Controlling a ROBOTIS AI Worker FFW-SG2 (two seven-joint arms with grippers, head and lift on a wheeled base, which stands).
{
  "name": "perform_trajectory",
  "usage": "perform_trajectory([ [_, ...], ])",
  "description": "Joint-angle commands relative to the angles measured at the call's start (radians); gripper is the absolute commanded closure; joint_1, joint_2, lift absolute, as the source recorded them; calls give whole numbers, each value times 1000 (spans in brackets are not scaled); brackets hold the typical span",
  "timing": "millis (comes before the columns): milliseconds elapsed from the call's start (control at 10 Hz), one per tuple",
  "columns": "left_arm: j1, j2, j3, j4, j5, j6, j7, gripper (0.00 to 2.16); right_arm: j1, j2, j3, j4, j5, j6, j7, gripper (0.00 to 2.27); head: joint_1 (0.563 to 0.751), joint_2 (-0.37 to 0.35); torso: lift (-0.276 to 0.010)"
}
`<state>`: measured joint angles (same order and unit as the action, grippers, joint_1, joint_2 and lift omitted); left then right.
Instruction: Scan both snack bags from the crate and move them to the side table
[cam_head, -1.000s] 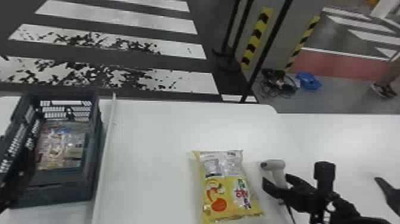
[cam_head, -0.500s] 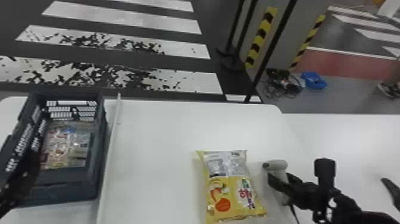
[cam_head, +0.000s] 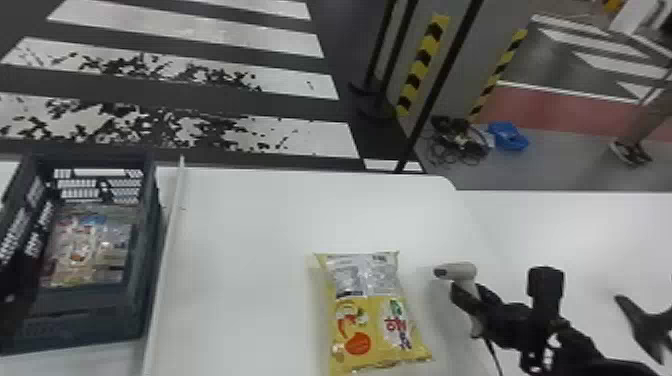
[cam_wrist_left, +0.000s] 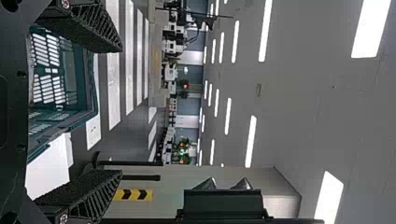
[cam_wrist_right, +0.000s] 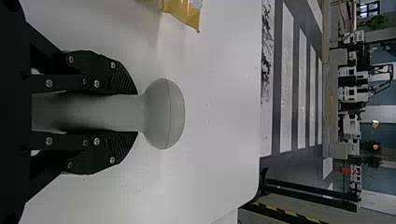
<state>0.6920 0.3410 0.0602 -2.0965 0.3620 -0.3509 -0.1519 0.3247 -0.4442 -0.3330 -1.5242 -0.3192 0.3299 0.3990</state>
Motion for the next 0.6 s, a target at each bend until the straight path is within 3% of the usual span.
perform_trajectory([
  [0, 8, 3, 3, -5, 0, -6, 0, 70, 51, 5, -55, -142, -17, 127, -20, 2240, 695, -316, -95],
  [200, 8, 3, -2, -8, 0, -9, 0, 70, 103, 32, -107, -409, -38, 366, -60, 2240, 695, -323, -95],
  [500, 11, 4, -5, -30, -26, -6, 9, 70, 103, 76, -104, -605, -23, 602, -149, 2240, 695, -290, -95],
])
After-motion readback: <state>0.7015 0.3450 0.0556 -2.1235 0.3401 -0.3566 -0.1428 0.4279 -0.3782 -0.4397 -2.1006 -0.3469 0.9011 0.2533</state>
